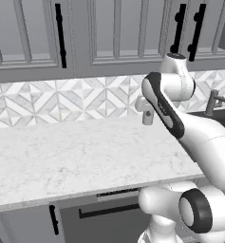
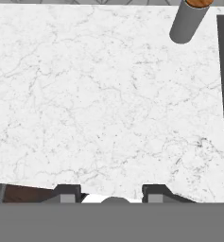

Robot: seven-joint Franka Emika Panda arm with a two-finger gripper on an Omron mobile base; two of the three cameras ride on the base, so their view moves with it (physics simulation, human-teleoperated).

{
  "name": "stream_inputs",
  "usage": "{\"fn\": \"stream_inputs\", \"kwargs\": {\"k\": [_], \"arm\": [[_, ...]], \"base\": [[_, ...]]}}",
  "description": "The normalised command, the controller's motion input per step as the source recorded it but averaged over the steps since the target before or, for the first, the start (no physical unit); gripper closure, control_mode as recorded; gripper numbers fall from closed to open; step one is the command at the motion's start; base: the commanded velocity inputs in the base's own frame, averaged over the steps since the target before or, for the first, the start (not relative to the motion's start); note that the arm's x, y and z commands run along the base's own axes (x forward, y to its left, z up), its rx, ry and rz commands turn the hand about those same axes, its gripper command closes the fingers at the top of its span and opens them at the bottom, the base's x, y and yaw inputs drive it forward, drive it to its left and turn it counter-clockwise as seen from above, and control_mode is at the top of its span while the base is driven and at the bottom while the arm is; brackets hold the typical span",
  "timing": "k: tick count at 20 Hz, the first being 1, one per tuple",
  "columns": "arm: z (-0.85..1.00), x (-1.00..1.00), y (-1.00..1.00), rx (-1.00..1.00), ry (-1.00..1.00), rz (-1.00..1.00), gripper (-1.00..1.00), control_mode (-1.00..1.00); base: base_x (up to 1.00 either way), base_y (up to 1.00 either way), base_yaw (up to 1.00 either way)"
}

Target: Navigate to the microwave.

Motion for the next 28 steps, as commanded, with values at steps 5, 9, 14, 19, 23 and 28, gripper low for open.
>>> {"fn": "stream_inputs", "kwargs": {"k": [5, 9, 14, 19, 23, 28], "arm": [[0.0, 0.0, 0.0, 0.0, 0.0, 0.0, -1.0, 1.0], [0.0, 0.0, 0.0, 0.0, 0.0, 0.0, -1.0, 1.0], [0.0, 0.0, 0.0, 0.0, 0.0, 0.0, -1.0, 1.0], [0.0, 0.0, 0.0, 0.0, 0.0, 0.0, -1.0, 1.0], [0.0, 0.0, 0.0, 0.0, 0.0, 0.0, -1.0, 1.0], [0.0, 0.0, 0.0, 0.0, 0.0, 0.0, -1.0, 1.0]], "base": [[0.0, 0.0, 0.0], [-0.49, -0.03, -0.06], [-0.58, 0.48, -0.35], [-0.16, 0.09, -0.85], [-0.12, 0.0, -0.92], [-0.01, 0.0, -0.97]]}}
